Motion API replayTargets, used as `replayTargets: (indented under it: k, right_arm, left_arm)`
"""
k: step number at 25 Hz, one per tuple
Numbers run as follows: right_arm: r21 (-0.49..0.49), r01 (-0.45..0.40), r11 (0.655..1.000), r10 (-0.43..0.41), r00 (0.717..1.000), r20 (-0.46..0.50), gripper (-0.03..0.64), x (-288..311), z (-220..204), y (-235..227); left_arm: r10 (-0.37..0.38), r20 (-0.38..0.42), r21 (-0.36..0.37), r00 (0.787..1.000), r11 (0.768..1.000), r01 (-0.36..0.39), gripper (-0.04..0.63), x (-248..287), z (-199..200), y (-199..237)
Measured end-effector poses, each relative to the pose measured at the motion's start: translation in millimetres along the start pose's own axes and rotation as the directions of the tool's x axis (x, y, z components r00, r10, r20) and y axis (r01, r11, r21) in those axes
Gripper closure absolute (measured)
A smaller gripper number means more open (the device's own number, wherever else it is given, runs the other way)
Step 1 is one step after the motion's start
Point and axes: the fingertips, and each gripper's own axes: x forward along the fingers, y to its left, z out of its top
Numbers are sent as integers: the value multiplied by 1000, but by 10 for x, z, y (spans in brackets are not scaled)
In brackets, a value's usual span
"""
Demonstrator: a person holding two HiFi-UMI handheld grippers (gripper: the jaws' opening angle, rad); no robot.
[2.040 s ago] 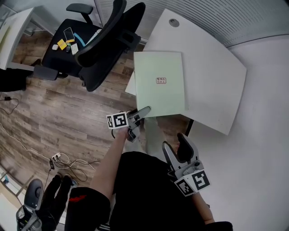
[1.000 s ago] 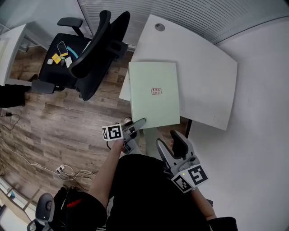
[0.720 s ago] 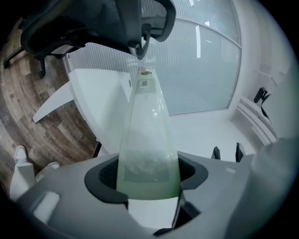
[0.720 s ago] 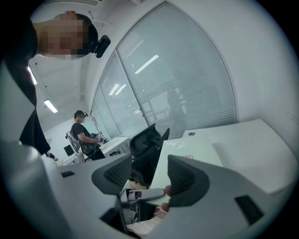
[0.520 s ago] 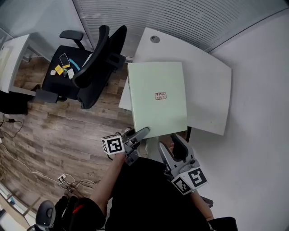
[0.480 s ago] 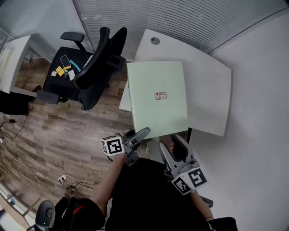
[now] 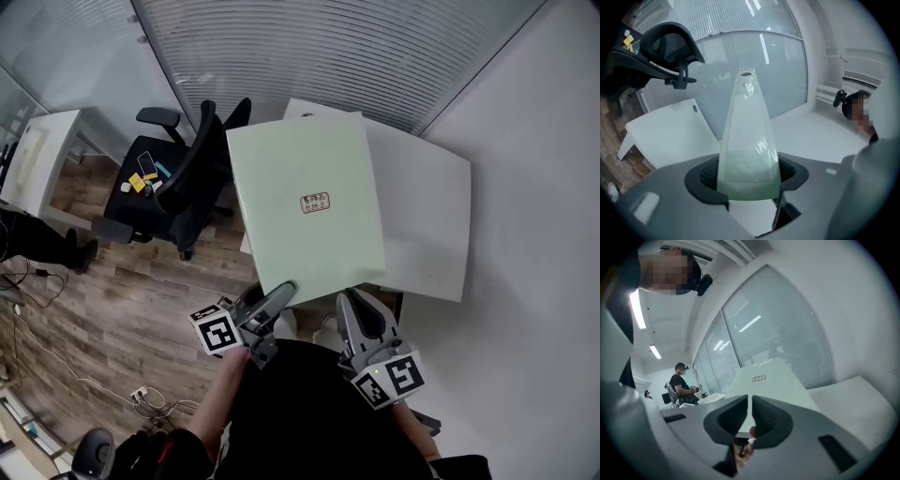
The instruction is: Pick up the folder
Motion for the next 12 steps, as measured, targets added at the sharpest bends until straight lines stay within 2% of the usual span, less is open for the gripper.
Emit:
replayTargets:
  k: [5, 12]
  right_arm:
    - [-44, -30, 999, 32, 999, 42, 609, -362, 154, -176]
    - [-180, -83, 980, 111, 982, 151, 615, -852, 539, -283]
  left_arm:
    - [-42, 17, 16, 999, 999, 41, 314, 184, -226, -438]
    - [-79, -14, 127, 997, 989, 80, 314, 545, -492, -980]
